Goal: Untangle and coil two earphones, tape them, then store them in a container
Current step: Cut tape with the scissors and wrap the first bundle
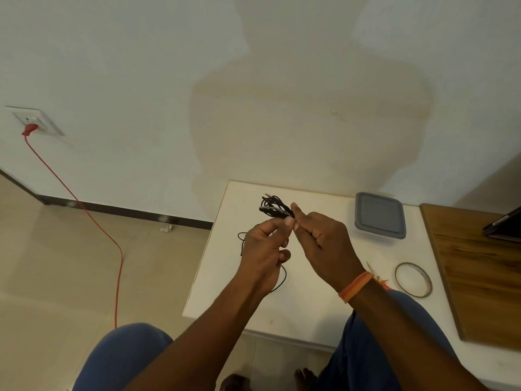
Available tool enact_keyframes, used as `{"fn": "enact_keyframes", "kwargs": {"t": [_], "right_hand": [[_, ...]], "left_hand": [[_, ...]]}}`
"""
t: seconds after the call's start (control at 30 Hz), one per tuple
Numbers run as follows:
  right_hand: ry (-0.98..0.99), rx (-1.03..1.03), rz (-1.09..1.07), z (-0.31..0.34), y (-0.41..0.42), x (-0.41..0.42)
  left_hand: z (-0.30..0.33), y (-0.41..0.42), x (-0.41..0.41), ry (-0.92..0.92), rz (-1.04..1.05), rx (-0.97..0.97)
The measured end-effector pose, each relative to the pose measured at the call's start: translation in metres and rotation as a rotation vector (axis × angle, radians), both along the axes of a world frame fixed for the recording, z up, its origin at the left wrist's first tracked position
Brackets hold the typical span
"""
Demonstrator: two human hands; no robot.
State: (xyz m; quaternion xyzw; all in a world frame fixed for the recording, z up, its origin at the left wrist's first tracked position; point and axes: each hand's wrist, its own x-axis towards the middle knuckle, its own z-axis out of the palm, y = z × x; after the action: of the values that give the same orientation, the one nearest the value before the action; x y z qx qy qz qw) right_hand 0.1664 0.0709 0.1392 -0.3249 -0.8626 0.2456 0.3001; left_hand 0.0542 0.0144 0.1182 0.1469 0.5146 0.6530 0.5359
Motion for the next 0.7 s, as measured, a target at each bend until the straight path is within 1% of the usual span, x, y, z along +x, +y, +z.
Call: {"fn": "enact_keyframes", "kwargs": {"t": [0.13,0.23,0.3,0.4,0.5,0.6,0.63,0.7], "right_hand": [[-0.03,0.024,0.048,0.002,0.0,0.001],[-0.05,0.098,0.038,0.002,-0.001,0.003],[-0.038,0.161,0.023,0.0,-0.001,0.002],[0.01,0.218,-0.035,-0.003,-0.003,-0.002],[0.122,0.214,-0.111,-0.006,-0.006,-0.007],[0.222,0.109,-0.184,-0.006,-0.008,-0.009],[0.266,0.018,-0.2,-0.005,-0.008,-0.009],[0.369,-0.278,-0.178,-0.002,-0.006,-0.007]], "left_hand": [[0.001,-0.001,-0.003,0.07,-0.039,0.033],[0.002,0.001,0.001,0.092,-0.029,0.019],[0.002,0.004,0.002,0.07,-0.002,0.006],[0.005,0.007,0.003,0.015,0.005,0.002],[0.009,0.01,0.001,-0.025,-0.012,0.035],[0.012,0.011,-0.005,-0.014,-0.034,0.07],[0.013,0.011,-0.006,-0.005,-0.038,0.079],[0.013,0.01,-0.009,0.018,-0.041,0.092]]}}
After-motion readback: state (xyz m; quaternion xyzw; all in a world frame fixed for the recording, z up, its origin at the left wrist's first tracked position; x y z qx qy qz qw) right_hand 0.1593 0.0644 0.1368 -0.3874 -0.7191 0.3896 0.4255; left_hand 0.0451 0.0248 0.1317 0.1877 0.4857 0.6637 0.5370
